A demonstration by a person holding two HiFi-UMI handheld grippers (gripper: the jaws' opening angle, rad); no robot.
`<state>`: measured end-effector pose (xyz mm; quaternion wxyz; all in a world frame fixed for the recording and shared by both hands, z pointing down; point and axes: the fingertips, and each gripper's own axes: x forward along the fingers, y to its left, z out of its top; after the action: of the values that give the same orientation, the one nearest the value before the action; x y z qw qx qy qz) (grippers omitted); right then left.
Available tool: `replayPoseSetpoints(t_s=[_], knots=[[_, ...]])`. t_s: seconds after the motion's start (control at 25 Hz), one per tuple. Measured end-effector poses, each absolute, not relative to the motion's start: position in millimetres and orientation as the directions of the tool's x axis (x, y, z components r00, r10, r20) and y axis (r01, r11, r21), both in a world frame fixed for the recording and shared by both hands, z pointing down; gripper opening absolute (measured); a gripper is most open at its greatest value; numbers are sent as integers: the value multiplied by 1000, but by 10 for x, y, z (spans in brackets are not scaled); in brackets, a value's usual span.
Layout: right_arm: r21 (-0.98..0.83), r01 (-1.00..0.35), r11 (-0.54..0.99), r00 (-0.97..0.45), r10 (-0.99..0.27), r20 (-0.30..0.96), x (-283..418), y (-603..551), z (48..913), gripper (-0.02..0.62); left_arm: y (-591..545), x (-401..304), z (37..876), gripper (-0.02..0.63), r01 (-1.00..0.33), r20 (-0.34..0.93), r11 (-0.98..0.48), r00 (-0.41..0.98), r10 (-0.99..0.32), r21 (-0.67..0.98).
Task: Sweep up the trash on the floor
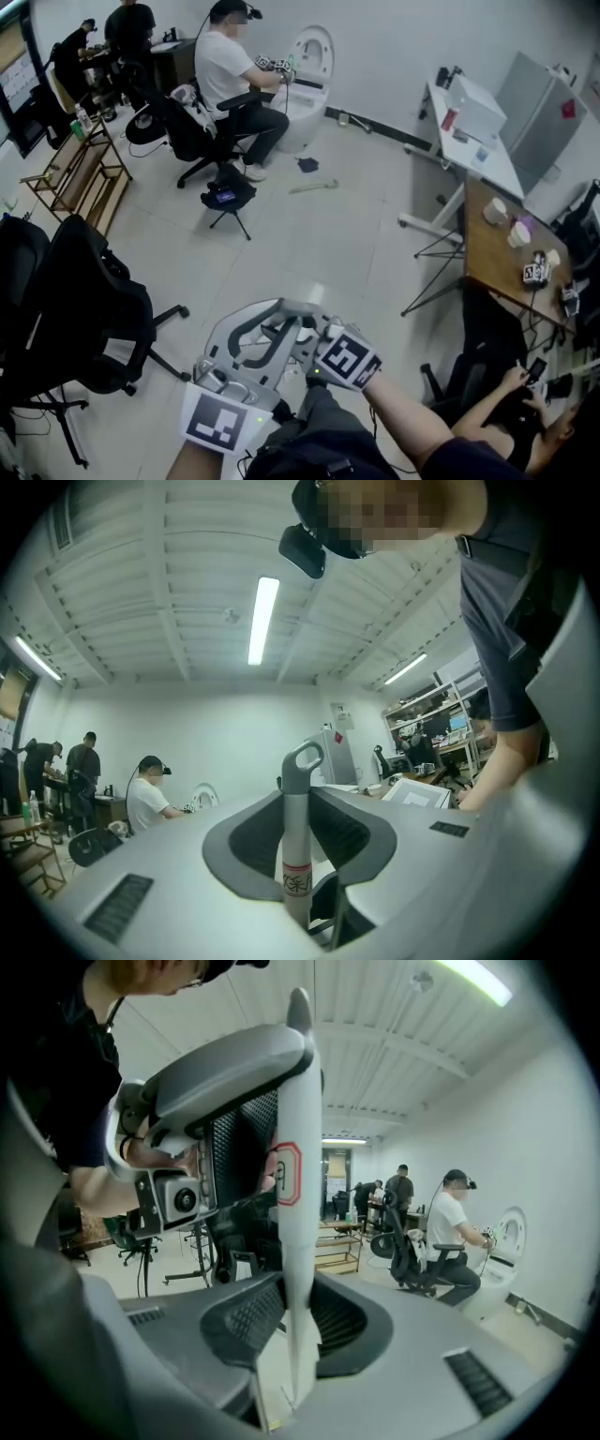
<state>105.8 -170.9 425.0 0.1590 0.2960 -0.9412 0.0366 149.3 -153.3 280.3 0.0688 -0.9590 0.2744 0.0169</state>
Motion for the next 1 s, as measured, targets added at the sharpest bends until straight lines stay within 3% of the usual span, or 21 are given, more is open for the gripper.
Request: replayPoseSetpoints(t_s=[0.48,1.0], knots=[[3,-560,828,-813,-551,188,1631,-1318,3458,103,-1195,1918,2096,83,-454,-98,-890,888,-449,-34],[-48,-487,872,-870,-480,113,2105,-601,3151,103,-512,2528,1763,84,-467,-127,-880,881,-455,-83]])
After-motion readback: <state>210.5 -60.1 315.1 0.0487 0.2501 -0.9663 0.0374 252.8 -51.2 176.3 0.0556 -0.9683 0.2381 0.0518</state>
